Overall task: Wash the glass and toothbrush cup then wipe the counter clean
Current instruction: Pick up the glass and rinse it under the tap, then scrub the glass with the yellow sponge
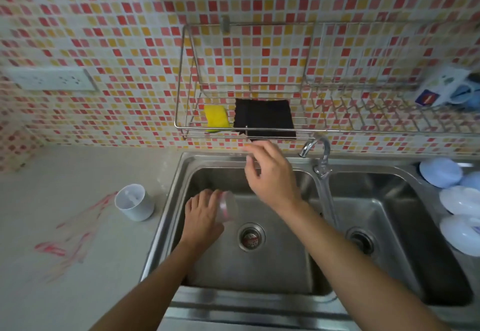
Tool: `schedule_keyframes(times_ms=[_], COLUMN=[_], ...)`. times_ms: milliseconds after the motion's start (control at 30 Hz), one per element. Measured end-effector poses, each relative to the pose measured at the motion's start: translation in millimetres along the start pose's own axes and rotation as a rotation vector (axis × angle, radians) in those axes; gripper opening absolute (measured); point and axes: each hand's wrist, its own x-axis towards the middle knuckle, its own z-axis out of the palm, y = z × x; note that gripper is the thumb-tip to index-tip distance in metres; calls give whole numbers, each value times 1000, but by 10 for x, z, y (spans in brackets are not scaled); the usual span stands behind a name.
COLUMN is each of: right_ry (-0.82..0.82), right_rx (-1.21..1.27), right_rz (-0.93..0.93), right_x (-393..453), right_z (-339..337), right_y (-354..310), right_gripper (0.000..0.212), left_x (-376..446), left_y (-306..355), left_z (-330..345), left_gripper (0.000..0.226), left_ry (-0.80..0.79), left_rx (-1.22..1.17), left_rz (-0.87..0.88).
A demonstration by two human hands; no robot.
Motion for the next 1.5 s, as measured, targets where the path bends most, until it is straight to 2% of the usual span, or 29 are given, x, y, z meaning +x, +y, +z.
schedule_keyframes(times_ms=[67,167,267,333,433,533,633,700,800,900,1000,1100,1233,1300,1367,1500], right_ry=[-8,-242,-495,-568,-612,-597,-386,-176,3,-55,-230,-324,-280,-264,-240,-225], right_rx=[-7,-65,-19,-10,-114,-215,-163,85,513,497,311,106,-87,-179,-233,-239], right_rz=[-23,145,374,481,500,532,562,596,632,549,518,414,244,173,142,132], right_x=[458,1012,1342,1421,1471,1511,1469,1402,1188,663,-17,-455,-624,-642,-647,-693], right_z=[71,318,634,809,979,1011,938,847,608,420,421,488,541,552,547,547], right_y=[-217,-288,-205,-170,-188,-247,-309,-403,-652,-786,-733,-613,-562,-554,-548,-550], right_gripper=[25,38,50,58,63,46,30,26,40,43,29,31,39,41,40,37], left_x=[1,33,35,32,37,44,39,49,66,122,182,245,341,381,415,448], left_y=[-94,-198,-374,-520,-665,-758,-832,-863,-889,-917,-889,-845,-738,-697,-664,-575], left_z=[-104,-270,-388,-424,-503,-515,-501,-519,-544,-562,-606,-658,-694,-725,-769,-843], left_gripper=[76,61,68,77,83,73,70,71,69,66,62,65,66,73,82,79], left_ry=[44,97,112,134,218,278,227,196,178,164,196,172,140,136,124,155], left_rx=[-50,-156,-173,-157,-137,-174,-204,-172,-202,-255,-285,-284,-237,-175,-130,-105], left_rz=[-40,-102,-38,23,78,141,159,151,145,185,261,302,379,417,429,426])
